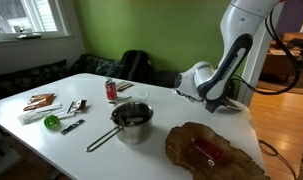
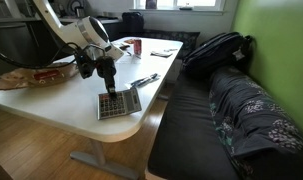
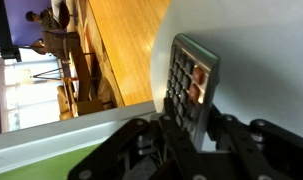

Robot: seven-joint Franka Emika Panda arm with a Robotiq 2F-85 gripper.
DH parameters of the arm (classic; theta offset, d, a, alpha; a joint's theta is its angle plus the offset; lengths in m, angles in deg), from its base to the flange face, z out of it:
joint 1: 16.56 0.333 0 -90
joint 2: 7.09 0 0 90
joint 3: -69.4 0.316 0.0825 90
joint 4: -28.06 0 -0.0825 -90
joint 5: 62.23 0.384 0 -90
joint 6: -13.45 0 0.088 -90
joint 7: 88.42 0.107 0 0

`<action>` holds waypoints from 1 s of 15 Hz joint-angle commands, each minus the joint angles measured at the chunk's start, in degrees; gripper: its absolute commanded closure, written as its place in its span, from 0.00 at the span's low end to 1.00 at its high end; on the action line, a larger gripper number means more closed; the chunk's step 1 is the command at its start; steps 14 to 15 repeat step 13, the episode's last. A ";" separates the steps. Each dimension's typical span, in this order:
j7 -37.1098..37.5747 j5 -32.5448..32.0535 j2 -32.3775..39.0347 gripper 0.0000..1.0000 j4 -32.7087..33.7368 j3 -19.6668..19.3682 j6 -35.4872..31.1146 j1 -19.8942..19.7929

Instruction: Pick up the calculator from the silver pot and put it on the bottom right side of the table

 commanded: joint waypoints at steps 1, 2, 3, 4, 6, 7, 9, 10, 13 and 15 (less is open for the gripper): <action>0.98 -0.76 0.69 0.34 1.09 0.10 0.53 1.45; 1.20 -1.22 -0.14 0.27 0.55 0.34 -0.22 1.91; 1.46 -1.62 -1.20 0.19 -0.08 0.72 -1.04 2.35; 2.09 -2.12 -2.55 0.12 -0.92 1.15 -2.05 2.83; 4.04 -2.86 -5.64 0.00 -2.71 1.99 -4.55 3.57; 5.37 -3.15 -7.46 0.00 -3.76 2.28 -6.00 3.91; 9.72 -3.70 -12.22 0.00 -6.83 2.67 -9.33 4.41; 12.36 -3.71 -14.62 0.00 -8.25 2.61 -9.93 4.67; 16.56 -4.96 -19.22 0.00 -11.27 2.37 -8.80 4.53; 16.56 -4.96 -19.22 0.00 -11.27 2.37 -8.80 4.53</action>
